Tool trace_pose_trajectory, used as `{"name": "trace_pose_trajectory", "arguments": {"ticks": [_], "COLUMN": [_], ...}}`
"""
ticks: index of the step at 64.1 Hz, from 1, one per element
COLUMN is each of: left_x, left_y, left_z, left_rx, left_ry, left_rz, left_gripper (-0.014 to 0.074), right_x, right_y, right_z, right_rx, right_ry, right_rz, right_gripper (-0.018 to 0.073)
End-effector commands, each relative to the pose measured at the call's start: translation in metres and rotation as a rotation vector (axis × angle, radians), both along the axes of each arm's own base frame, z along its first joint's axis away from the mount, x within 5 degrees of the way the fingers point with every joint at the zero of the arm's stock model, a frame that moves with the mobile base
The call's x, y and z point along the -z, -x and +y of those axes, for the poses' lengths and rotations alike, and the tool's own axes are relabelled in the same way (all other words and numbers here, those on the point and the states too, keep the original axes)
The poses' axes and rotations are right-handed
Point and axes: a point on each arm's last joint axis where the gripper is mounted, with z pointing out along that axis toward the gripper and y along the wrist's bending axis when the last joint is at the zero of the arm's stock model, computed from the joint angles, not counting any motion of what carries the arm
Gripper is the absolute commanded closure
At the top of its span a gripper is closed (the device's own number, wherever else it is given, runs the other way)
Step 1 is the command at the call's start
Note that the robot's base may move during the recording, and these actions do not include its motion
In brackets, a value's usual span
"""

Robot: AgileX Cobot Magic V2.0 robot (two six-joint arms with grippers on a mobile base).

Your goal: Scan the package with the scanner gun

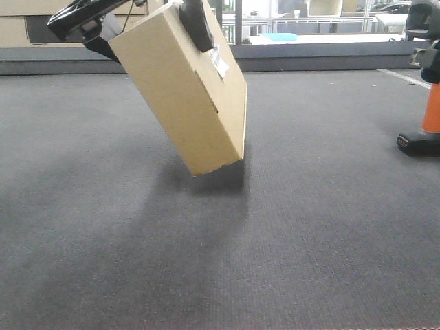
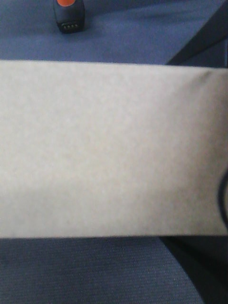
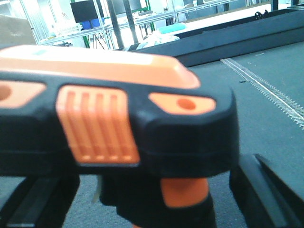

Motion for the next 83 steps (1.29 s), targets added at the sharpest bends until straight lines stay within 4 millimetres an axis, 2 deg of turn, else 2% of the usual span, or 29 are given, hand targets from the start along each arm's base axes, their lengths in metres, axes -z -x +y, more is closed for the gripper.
{"name": "trace_pose_trajectory", "arguments": {"ticks": [1, 19, 25, 32, 49, 56, 67, 74, 83], "left_x": [-0.002, -0.002, -0.002, -0.002, -0.002, -0.002, -0.002, -0.002, -0.003], "left_y": [0.001, 0.001, 0.001, 0.001, 0.001, 0.001, 0.001, 0.000, 0.000], "left_z": [-0.003, -0.003, -0.003, -0.003, -0.003, -0.003, -0.003, -0.003, -0.003], "left_rx": [0.005, 0.005, 0.005, 0.005, 0.005, 0.005, 0.005, 0.004, -0.022], "left_ry": [0.016, 0.016, 0.016, 0.016, 0.016, 0.016, 0.017, 0.018, 0.037], "left_rz": [-0.013, -0.013, -0.013, -0.013, -0.013, -0.013, -0.015, -0.017, -0.015], "left_gripper": [0.0707, 0.0707, 0.0707, 0.0707, 0.0707, 0.0707, 0.0707, 0.0707, 0.0707], "right_x": [-0.003, -0.003, -0.003, -0.003, -0.003, -0.005, -0.015, -0.030, -0.045], "right_y": [-0.001, -0.001, -0.001, -0.001, -0.001, -0.001, 0.000, 0.004, 0.010], "right_z": [-0.002, -0.002, -0.002, -0.002, -0.003, -0.003, -0.003, -0.002, -0.002], "right_rx": [0.001, 0.001, 0.001, 0.001, 0.012, 0.012, 0.016, 0.025, 0.046], "right_ry": [0.008, 0.008, 0.008, 0.008, 0.004, 0.008, 0.085, 0.183, 0.263], "right_rz": [-0.029, -0.028, -0.028, -0.028, -0.033, -0.058, -0.103, -0.138, -0.102], "right_gripper": [0.0001, 0.0003, 0.0060, 0.0187, 0.0623, 0.0727, 0.0728, 0.0728, 0.0728]}}
